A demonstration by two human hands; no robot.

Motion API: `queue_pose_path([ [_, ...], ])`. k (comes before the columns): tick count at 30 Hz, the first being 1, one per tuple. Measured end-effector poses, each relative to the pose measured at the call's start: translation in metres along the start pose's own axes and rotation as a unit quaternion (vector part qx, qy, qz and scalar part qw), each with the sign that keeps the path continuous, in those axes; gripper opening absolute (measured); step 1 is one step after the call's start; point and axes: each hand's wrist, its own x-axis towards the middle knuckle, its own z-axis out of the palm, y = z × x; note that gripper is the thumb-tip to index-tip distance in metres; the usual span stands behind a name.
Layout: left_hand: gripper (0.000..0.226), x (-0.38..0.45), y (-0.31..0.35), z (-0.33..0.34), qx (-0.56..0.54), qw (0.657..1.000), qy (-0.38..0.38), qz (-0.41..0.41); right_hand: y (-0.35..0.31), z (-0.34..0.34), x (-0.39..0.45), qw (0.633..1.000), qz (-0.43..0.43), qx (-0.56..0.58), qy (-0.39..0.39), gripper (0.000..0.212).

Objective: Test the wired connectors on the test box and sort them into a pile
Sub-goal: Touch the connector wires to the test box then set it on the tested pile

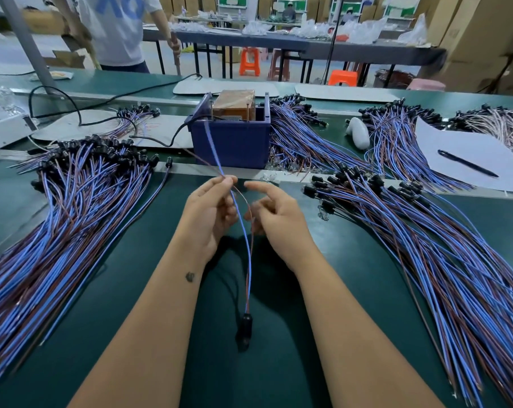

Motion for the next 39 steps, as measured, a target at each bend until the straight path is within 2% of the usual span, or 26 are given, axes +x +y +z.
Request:
queue_pose_path([
  [2,0.016,0.002,0.001,-0.003,-0.048,0.999,0.003,0.009,-0.001,0.003,-0.002,0.998,-0.028,-0.018,-0.046,0.053],
  [4,0.014,0.002,-0.004,-0.003,0.011,0.999,0.024,0.028,-0.004,0.009,-0.004,0.996,-0.041,0.042,-0.065,0.044],
  [6,0.014,-0.001,-0.009,0.001,0.067,0.995,0.042,0.053,-0.005,0.01,-0.003,0.994,-0.038,0.102,-0.006,0.025],
  [8,0.016,-0.006,-0.011,0.006,0.124,0.983,0.034,0.129,-0.006,0.003,0.002,0.984,-0.011,0.156,0.081,0.028],
  [9,0.017,-0.009,-0.012,0.009,0.182,0.963,0.013,0.196,-0.006,-0.003,0.004,0.974,0.002,0.192,0.116,0.029],
  [10,0.016,-0.011,-0.014,0.013,0.253,0.929,-0.015,0.27,-0.008,-0.009,0.006,0.963,0.014,0.226,0.143,0.029],
  [13,0.008,-0.025,-0.024,0.032,0.437,0.768,-0.113,0.455,-0.013,-0.032,0.009,0.949,0.056,0.245,0.191,0.024],
  [14,0.007,-0.03,-0.028,0.04,0.469,0.726,-0.141,0.484,-0.015,-0.04,0.009,0.952,0.07,0.227,0.192,0.022],
  [15,0.008,-0.035,-0.031,0.048,0.488,0.698,-0.161,0.499,-0.016,-0.048,0.009,0.959,0.084,0.198,0.187,0.02],
  [16,0.01,-0.04,-0.034,0.056,0.495,0.687,-0.176,0.502,-0.018,-0.057,0.008,0.966,0.098,0.16,0.178,0.019],
  [18,0.012,-0.051,-0.04,0.068,0.488,0.693,-0.211,0.486,-0.021,-0.08,0.003,0.979,0.114,0.04,0.163,0.02],
  [20,0.018,-0.062,-0.048,0.078,0.505,0.69,-0.268,0.445,-0.025,-0.11,-0.001,0.971,0.104,-0.146,0.155,0.025],
  [22,0.025,-0.071,-0.057,0.084,0.54,0.67,-0.317,0.398,-0.032,-0.142,-0.006,0.935,0.092,-0.309,0.15,0.026],
  [24,0.026,-0.075,-0.063,0.088,0.556,0.664,-0.336,0.37,-0.038,-0.169,-0.01,0.902,0.087,-0.396,0.15,0.027],
  [26,0.024,-0.077,-0.065,0.09,0.559,0.688,-0.326,0.328,-0.041,-0.189,-0.012,0.878,0.107,-0.44,0.153,0.025],
  [27,0.024,-0.078,-0.064,0.091,0.554,0.71,-0.316,0.298,-0.041,-0.195,-0.013,0.85,0.135,-0.484,0.159,0.025],
  [29,0.025,-0.075,-0.063,0.09,0.541,0.749,-0.286,0.257,-0.039,-0.199,-0.014,0.75,0.197,-0.608,0.169,0.038],
  [30,0.025,-0.073,-0.063,0.089,0.543,0.755,-0.264,0.256,-0.038,-0.195,-0.013,0.721,0.204,-0.638,0.18,0.045],
  [31,0.026,-0.071,-0.063,0.089,0.556,0.752,-0.235,0.265,-0.037,-0.186,-0.012,0.714,0.19,-0.642,0.204,0.048],
  [32,0.027,-0.068,-0.063,0.09,0.575,0.745,-0.198,0.274,-0.036,-0.172,-0.011,0.723,0.16,-0.631,0.23,0.048],
  [34,0.031,-0.066,-0.061,0.09,0.605,0.738,-0.115,0.275,-0.031,-0.133,-0.008,0.766,0.082,-0.587,0.249,0.044],
  [37,0.032,-0.059,-0.053,0.074,0.648,0.707,0.005,0.285,-0.022,-0.059,-0.001,0.881,0.027,-0.442,0.167,0.038],
  [39,0.026,-0.048,-0.042,0.05,0.68,0.692,0.063,0.234,-0.015,-0.019,0.002,0.938,0.035,-0.33,0.102,0.032],
])
